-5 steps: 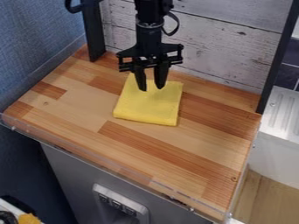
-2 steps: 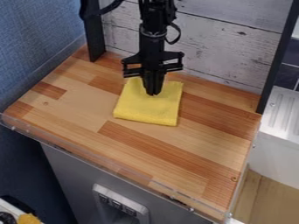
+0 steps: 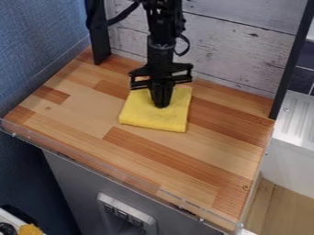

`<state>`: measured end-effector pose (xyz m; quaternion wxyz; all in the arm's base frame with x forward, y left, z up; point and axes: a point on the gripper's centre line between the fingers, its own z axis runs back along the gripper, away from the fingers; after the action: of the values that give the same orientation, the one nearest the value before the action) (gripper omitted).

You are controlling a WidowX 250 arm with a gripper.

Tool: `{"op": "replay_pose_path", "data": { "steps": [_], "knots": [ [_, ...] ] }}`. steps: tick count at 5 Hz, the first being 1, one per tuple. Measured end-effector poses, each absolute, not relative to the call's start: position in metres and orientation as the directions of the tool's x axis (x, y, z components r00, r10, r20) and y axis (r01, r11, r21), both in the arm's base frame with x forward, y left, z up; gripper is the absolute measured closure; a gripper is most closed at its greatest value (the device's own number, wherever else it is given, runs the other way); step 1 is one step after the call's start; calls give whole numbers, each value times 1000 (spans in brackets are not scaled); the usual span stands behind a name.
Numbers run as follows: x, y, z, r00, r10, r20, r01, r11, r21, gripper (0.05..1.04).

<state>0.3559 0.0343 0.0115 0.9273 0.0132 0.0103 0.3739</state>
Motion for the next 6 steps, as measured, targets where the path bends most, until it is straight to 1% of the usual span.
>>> {"op": "replay_pose_path", "data": {
  "steps": [1,3,5,6],
  "knots": [
    [350,33,9,775,632,-22,-632,775,25,1020],
    [340,38,8,907,419,-36,-420,908,-7,1020],
    [325,57,10,975,223,-21,-223,974,-26,1020],
    [316,67,10,990,142,-20,-143,989,-31,993]
  ]
}}
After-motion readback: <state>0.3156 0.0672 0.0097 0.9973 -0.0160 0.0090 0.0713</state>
